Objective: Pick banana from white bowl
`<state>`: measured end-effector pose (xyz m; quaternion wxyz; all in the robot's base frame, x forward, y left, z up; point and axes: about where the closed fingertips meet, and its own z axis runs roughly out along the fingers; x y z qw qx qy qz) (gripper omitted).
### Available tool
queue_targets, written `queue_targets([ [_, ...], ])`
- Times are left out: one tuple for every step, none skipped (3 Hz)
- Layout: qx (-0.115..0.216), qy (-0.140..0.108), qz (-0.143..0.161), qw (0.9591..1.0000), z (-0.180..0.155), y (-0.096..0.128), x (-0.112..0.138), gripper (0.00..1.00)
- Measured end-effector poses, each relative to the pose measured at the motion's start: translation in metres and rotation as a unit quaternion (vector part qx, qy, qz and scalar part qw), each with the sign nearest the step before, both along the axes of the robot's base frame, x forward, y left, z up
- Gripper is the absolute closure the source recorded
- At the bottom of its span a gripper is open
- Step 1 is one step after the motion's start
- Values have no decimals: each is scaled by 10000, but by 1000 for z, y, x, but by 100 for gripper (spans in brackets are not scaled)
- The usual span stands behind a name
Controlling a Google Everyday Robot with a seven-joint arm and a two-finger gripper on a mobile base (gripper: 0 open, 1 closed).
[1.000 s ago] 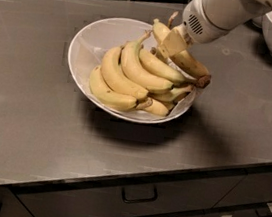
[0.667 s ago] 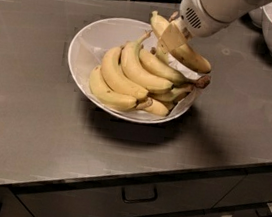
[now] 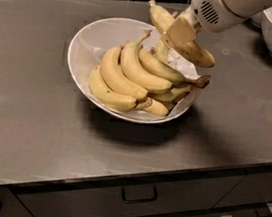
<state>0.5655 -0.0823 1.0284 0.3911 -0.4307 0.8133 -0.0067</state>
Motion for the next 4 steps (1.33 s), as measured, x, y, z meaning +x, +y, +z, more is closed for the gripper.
queue_targets([
  [320, 57, 556, 9979, 3, -3, -9, 100],
  [634, 167, 1342, 9888, 6, 7, -23, 100],
  [911, 225, 2142, 9723, 11, 15, -37, 100],
  [923, 211, 2283, 9690, 13, 20, -41, 100],
])
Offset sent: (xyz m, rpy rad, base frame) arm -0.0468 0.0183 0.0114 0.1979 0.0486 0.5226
